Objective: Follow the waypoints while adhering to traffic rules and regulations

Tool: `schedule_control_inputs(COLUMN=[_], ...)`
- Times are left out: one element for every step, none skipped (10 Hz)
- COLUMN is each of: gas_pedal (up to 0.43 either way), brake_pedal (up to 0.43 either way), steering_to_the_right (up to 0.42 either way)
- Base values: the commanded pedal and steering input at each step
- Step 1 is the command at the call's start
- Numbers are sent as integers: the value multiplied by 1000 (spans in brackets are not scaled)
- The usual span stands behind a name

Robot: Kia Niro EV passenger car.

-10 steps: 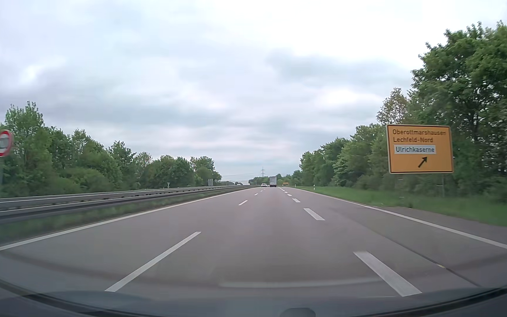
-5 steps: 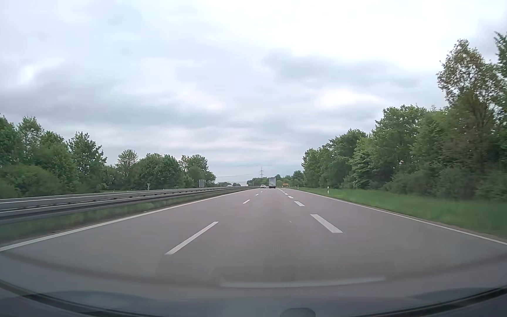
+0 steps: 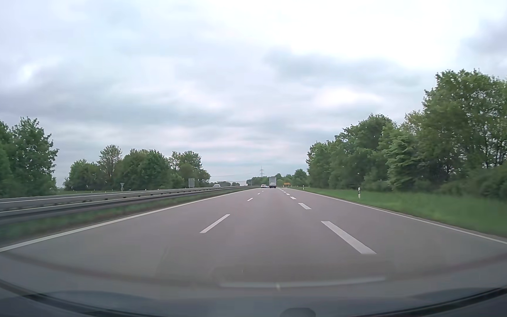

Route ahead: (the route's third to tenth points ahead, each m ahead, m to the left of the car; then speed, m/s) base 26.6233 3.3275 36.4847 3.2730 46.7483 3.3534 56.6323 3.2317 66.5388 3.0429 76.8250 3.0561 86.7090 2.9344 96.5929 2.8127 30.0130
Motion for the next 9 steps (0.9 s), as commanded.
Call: schedule_control_inputs(gas_pedal=[87,79,79,59,59,59,59,59,118], brake_pedal=[0,0,0,0,0,0,0,0,0], steering_to_the_right=[-2,-1,-1,0,0,0,0,0,0])
